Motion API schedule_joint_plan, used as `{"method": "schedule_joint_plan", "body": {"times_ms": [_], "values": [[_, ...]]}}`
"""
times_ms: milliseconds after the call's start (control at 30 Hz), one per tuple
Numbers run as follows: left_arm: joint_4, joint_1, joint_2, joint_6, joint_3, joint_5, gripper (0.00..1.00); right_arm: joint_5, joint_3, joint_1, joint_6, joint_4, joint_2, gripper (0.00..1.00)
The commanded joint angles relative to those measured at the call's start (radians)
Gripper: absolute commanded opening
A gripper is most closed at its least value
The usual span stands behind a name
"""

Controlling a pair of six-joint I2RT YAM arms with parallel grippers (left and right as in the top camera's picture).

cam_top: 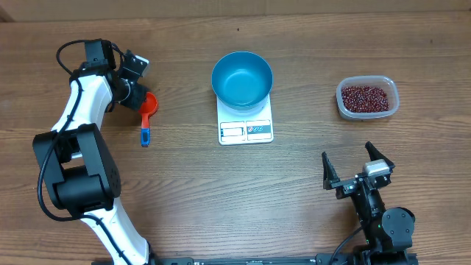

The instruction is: Scoop item into bowl and weigh 150g on scale

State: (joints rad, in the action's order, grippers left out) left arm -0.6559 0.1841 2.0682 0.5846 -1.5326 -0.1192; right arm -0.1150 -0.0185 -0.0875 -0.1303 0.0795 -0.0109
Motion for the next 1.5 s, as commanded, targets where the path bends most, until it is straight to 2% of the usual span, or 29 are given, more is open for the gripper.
{"method": "schedule_joint_plan", "body": {"times_ms": [0,267,567,633,1067,1233,1333,1467], "values": [[0.010,0.005,-0.007,0.022,-0.020,-0.019,0.53,0.010,0.010,-0.007,0.007,-0.004,0.009,1.00],[0.005,0.000,0.044,-0.006,-0.020,-0.063,0.47,0.010,0.010,-0.007,0.007,-0.004,0.009,1.00],[0.006,0.000,0.050,-0.008,-0.020,-0.057,0.46,0.010,0.010,-0.007,0.007,-0.004,0.009,1.00],[0.006,0.000,0.052,-0.008,-0.020,-0.058,0.42,0.010,0.010,-0.007,0.007,-0.004,0.009,1.00],[0.010,0.004,0.081,-0.013,-0.014,-0.056,0.41,0.010,0.010,-0.007,0.007,-0.004,0.009,1.00],[0.016,0.005,0.084,-0.016,-0.014,-0.056,0.32,0.010,0.010,-0.007,0.007,-0.004,0.008,1.00],[0.042,0.007,0.084,-0.063,-0.014,-0.056,0.04,0.010,0.010,-0.007,0.007,-0.004,0.009,1.00],[0.071,0.007,0.084,-0.164,-0.015,-0.056,0.04,0.010,0.010,-0.007,0.007,-0.004,0.009,1.00]]}}
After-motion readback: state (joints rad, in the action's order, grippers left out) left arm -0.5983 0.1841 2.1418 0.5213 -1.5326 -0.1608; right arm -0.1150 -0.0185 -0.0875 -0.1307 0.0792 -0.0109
